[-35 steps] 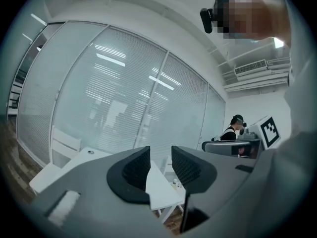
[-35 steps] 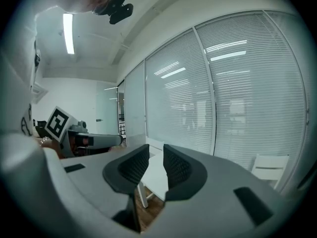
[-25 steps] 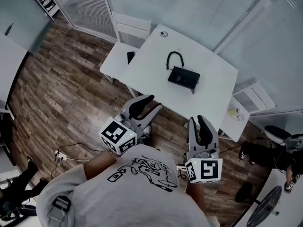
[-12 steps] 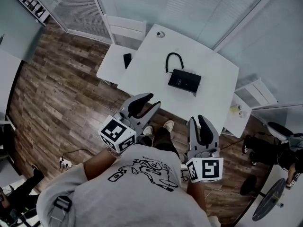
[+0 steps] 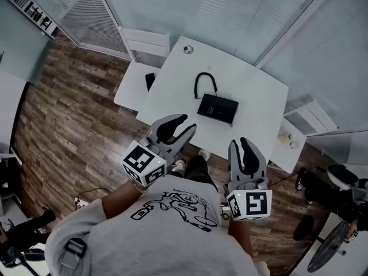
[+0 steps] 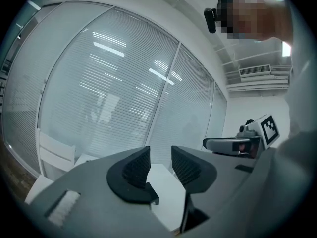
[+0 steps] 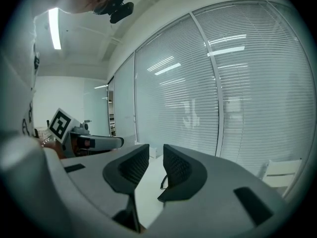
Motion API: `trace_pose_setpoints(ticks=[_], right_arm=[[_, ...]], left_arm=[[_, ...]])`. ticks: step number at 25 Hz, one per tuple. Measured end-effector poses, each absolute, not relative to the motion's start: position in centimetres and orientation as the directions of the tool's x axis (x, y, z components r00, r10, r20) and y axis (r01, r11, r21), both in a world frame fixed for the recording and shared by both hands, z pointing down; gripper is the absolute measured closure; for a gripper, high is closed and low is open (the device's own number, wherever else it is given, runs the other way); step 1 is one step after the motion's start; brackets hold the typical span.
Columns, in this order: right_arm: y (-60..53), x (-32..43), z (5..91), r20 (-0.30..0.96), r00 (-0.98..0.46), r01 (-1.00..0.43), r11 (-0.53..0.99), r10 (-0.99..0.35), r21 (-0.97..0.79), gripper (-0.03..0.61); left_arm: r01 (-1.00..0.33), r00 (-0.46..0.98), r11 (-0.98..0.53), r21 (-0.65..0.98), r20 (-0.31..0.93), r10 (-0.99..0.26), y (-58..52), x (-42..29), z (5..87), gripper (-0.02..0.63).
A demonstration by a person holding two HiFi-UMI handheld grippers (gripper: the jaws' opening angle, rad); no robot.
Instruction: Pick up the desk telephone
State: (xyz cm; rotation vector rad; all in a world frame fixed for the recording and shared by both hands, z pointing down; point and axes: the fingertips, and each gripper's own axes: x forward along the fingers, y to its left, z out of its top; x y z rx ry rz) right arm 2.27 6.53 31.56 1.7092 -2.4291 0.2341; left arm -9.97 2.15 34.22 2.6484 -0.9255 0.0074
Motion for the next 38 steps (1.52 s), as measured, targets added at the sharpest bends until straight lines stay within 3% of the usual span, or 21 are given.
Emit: trace_pose_setpoints(ticks=[21,28,38], right_arm=[[-5.4,18.9,31.9,0.211,-0.285,-0.959,0.279,-0.935,-0.059,0.495],[-7.5,18.6,32.2,0.219,-0.311,-0.95,0.303,-0.925,-0.07,0.495],[-9.8,12.5,31.3,0.204,-0.328,-0.945,0.315,-0.923,-0.09,0.495]], left_arm=[[-0.579,0.813,-0.759,0.299,0.135,-0.567,-10.1,6.1,34.4,0.482],[-0.592,0.802,-0.742,0.315,0.143,-0.579,-11.8,6.2,34.8,0.482],[-0.575,0.815,-0.759,0.305,0.137,-0.562,-14.4,1.8,33.6,0.482]])
